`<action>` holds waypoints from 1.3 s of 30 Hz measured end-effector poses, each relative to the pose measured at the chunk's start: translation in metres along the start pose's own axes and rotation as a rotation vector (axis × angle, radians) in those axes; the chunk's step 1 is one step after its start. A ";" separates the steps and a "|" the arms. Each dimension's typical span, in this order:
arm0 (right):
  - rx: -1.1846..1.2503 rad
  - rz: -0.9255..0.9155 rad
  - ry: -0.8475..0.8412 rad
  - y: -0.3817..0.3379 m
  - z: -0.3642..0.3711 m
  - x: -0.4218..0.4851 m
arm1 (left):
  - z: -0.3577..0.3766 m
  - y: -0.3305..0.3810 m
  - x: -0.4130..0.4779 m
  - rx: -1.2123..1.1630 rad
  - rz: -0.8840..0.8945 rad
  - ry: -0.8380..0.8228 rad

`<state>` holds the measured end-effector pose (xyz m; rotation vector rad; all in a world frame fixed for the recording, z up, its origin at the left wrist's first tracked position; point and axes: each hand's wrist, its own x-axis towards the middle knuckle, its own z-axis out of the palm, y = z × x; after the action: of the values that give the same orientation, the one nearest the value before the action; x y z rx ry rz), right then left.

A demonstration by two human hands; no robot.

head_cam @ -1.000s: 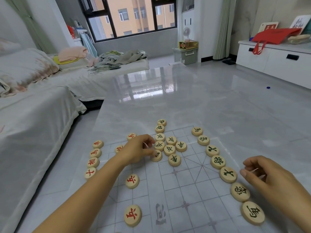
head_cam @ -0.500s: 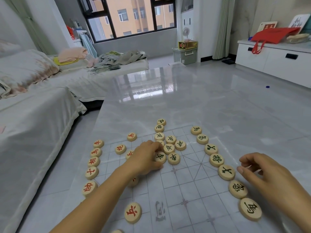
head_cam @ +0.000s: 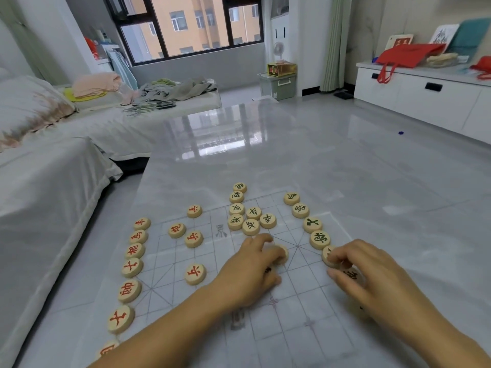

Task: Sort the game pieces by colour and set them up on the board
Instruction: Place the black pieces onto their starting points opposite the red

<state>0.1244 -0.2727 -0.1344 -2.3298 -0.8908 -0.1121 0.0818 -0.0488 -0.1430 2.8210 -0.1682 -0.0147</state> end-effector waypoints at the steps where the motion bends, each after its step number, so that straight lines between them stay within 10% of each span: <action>1: 0.008 0.011 -0.009 0.001 -0.001 -0.002 | -0.002 0.001 0.001 -0.036 -0.008 -0.001; 16: -0.411 -0.104 -0.066 -0.020 0.029 -0.028 | 0.011 0.047 -0.044 0.004 0.001 -0.122; 39: -0.179 0.265 0.056 0.012 0.004 -0.088 | 0.014 0.052 -0.055 -0.071 -0.132 -0.018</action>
<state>0.0643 -0.3275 -0.1693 -2.5749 -0.5573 -0.1494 0.0207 -0.0957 -0.1403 2.7569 0.0140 -0.0736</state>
